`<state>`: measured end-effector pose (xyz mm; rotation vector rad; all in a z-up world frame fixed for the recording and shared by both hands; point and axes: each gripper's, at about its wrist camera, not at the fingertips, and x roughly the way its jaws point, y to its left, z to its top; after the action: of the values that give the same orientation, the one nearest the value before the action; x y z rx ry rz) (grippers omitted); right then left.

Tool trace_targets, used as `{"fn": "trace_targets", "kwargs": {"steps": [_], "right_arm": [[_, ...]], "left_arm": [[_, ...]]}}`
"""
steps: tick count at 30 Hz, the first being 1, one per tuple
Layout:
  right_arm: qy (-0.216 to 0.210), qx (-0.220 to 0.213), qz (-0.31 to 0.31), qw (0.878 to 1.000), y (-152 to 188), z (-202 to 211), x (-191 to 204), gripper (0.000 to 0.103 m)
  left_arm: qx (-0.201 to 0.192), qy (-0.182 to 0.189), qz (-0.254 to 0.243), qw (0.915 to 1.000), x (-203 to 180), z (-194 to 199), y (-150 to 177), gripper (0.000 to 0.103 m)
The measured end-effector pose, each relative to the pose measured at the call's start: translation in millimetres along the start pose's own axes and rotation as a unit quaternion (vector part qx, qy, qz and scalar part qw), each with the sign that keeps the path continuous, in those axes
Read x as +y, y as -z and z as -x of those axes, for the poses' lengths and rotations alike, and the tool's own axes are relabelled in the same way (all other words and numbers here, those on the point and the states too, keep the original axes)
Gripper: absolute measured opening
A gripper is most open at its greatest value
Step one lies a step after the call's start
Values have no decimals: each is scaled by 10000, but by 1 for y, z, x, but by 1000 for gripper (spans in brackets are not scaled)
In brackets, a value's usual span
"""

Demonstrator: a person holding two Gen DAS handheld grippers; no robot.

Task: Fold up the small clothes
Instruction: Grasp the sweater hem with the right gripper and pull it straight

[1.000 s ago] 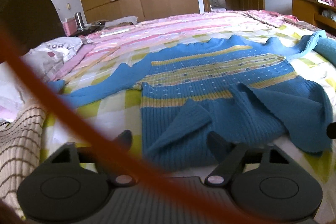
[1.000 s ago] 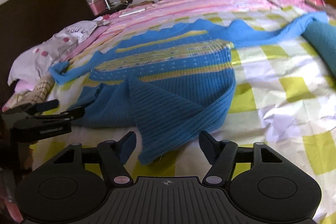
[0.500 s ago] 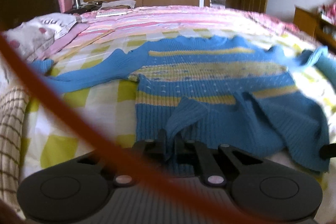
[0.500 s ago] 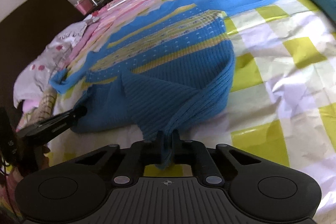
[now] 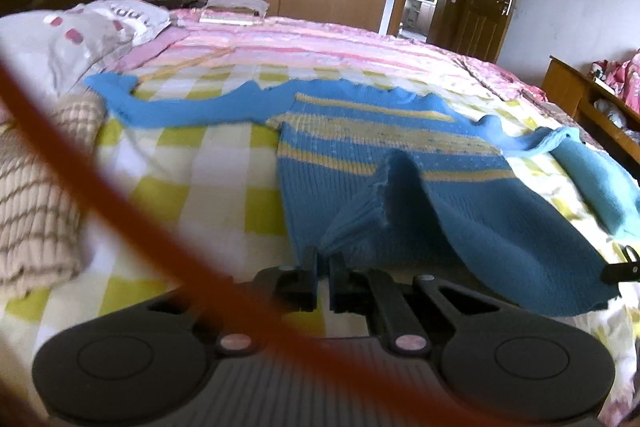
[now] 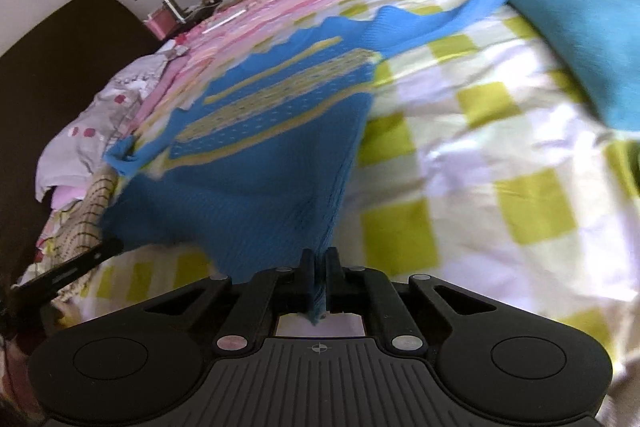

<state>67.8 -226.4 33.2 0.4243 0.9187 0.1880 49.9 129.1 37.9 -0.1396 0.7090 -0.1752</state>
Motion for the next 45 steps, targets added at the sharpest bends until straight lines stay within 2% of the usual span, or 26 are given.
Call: {"fn": "trace_targets", "kwargs": {"steps": [6,9,11,13,17,21,26,36,40,45], "right_arm": [[423,96,-47,9990,14,16,-21,0],[552,105,-54,9984,18,17,-25,0],[498,35,43,9987,19,17,-20,0],[334,-25,206,9992,19,14,-9,5],[80,-117,453,9989,12,-3,11,8],[29,-60,549,9985,8,-29,20,8],[330,265,566,9975,14,-49,11,8],[120,81,209,9997,24,-41,-8,8],[-8,-9,95,10000,26,-40,-13,8],[-220,-156,30,9996,30,-38,-18,14]], "left_arm": [[241,-31,-123,9996,-2,17,25,11],[233,-123,-337,9991,-7,24,32,11],[164,-91,-351,9992,-9,27,29,11],[31,-33,-375,9993,-13,29,22,11],[-41,97,-484,9988,-24,15,8,12],[166,193,-534,9982,-35,-13,6,12],[685,90,-589,9959,-38,-38,25,13],[780,-218,-630,9947,-51,-23,27,14],[733,-285,-958,9923,-72,-13,20,17],[662,-285,-1231,9898,-101,-4,8,20]]}}
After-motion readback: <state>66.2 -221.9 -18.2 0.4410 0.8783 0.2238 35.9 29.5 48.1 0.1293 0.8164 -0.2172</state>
